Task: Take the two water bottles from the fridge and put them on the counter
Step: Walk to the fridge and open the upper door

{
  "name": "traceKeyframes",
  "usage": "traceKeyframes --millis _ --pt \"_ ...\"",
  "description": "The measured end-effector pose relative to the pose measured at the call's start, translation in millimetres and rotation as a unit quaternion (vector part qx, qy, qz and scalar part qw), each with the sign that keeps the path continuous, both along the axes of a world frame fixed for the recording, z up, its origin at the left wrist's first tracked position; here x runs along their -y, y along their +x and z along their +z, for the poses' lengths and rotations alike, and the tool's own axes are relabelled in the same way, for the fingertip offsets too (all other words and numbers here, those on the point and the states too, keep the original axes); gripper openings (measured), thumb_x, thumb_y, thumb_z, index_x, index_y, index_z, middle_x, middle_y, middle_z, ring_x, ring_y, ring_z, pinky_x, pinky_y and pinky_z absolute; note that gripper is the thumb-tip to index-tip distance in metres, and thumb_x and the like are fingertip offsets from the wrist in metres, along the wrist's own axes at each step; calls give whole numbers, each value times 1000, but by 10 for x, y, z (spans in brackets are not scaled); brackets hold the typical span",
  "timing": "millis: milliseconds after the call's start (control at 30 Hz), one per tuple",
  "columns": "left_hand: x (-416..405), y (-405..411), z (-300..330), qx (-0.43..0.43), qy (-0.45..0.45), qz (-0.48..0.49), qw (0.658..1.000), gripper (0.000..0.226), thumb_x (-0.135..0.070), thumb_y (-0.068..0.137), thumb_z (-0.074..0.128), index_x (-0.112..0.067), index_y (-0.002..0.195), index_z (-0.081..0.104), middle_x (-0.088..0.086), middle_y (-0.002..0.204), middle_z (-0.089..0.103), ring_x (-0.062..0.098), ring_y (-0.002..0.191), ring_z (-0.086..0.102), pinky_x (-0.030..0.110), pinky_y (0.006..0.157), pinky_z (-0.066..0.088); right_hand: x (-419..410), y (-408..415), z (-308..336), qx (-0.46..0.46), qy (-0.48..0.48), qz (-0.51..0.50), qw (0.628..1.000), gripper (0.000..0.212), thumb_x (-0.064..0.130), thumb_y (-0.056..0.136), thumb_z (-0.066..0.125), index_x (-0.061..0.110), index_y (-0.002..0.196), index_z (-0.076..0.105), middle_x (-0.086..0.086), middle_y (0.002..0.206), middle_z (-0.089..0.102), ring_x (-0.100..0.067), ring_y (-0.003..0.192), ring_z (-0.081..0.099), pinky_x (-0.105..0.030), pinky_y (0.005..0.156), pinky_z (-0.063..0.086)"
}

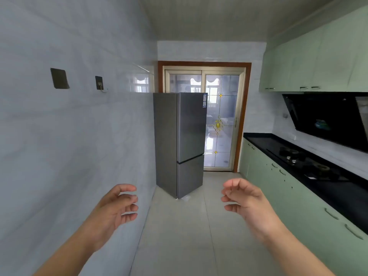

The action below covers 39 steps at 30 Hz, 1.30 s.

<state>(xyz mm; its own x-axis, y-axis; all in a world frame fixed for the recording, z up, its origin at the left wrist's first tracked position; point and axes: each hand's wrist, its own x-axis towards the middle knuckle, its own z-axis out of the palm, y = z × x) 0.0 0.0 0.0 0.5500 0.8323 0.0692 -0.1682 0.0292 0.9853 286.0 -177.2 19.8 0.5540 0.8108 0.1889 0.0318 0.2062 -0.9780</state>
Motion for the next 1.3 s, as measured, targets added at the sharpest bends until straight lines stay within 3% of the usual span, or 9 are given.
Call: traceKeyframes --millis 133,600,1033,1133,1300 --pt "-451 113 35 3 2 -3 1000 59 -33 52 78 -13 106 65 11 89 61 23 76 64 40 76 54 -352 41 49 1 -3 -21 1000 18 19 69 67 13 86 70 -5 83 67 -20 77 66 -35 69 51" --pt "-1405 937 73 2 -9 -68 998 61 -36 51 78 -14 107 65 10 87 62 24 75 63 42 79 53 -1035 585 65 -7 -12 -75 997 25 18 70 65 10 93 68 -3 83 68 -14 73 67 -31 68 52" --pt "-1758 1850 15 -16 2 8 1000 66 -36 49 77 -11 108 63 11 88 61 25 76 63 40 76 52 -1731 1750 8 -5 -16 -9 1000 17 18 71 66 14 87 69 -5 83 67 -18 77 65 -33 70 51" --pt "-1841 1934 -60 -15 -5 28 999 62 -36 50 77 -13 106 64 12 89 62 25 77 64 40 77 52 -1928 1940 -35 -5 -16 8 1000 8 6 85 68 13 87 69 -5 83 67 -20 79 64 -34 70 50" --pt "-2138 2038 -107 -25 -5 46 999 58 -38 52 76 -16 104 66 14 92 63 28 81 63 41 77 52 -2298 2102 -115 -7 -27 14 1000 17 -4 92 59 9 90 69 -5 79 69 -22 77 63 -35 69 49"
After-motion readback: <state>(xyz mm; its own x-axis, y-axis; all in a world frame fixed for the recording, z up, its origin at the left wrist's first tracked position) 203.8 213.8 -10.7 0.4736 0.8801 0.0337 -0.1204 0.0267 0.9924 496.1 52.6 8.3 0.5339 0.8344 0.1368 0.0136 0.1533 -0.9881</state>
